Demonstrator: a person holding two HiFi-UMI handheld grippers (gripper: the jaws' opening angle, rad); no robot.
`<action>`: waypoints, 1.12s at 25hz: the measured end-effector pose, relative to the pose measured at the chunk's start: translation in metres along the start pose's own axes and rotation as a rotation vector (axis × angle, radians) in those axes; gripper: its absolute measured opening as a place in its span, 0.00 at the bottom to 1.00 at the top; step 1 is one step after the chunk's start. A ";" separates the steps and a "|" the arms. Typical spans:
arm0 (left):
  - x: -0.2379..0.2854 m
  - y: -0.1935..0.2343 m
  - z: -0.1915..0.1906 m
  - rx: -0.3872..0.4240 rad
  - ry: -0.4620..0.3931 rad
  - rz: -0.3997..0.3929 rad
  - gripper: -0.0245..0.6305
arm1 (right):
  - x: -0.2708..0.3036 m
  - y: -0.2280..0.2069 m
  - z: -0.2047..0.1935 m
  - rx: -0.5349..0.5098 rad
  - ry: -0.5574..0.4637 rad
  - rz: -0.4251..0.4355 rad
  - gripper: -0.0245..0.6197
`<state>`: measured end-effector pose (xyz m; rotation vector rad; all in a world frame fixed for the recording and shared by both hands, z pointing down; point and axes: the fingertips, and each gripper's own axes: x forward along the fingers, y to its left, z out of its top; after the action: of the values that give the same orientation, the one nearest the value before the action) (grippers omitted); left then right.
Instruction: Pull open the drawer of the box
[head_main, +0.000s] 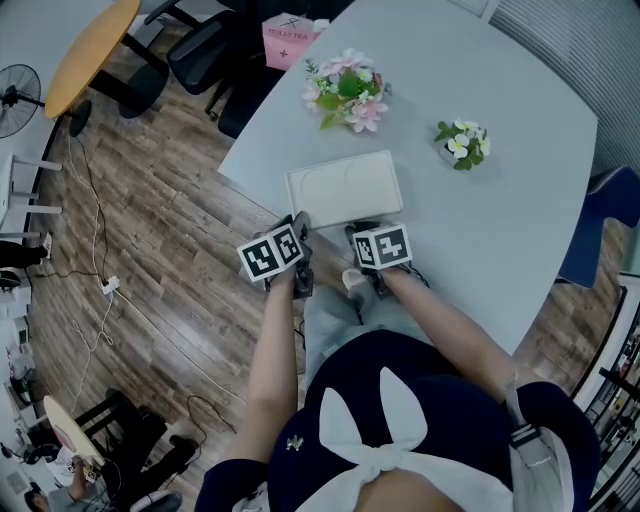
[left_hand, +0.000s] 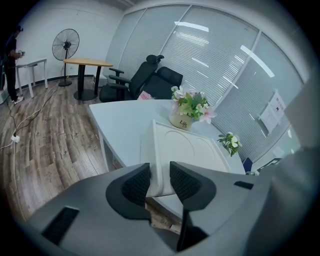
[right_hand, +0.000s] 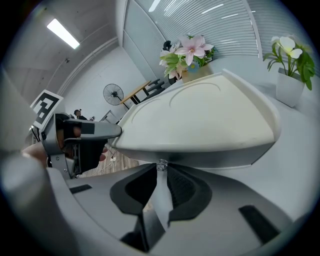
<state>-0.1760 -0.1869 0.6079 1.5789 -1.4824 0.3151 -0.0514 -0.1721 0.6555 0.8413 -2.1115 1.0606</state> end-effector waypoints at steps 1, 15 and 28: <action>0.000 0.000 0.000 0.002 0.000 0.001 0.24 | 0.000 0.000 0.000 -0.001 -0.001 -0.001 0.14; -0.002 -0.001 -0.001 0.003 0.000 -0.004 0.24 | -0.004 0.001 -0.001 -0.006 0.002 -0.047 0.14; 0.001 0.000 0.000 0.006 -0.002 -0.004 0.24 | -0.008 0.002 -0.013 -0.005 0.015 -0.041 0.14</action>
<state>-0.1756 -0.1876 0.6087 1.5868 -1.4810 0.3163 -0.0453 -0.1580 0.6549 0.8682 -2.0753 1.0364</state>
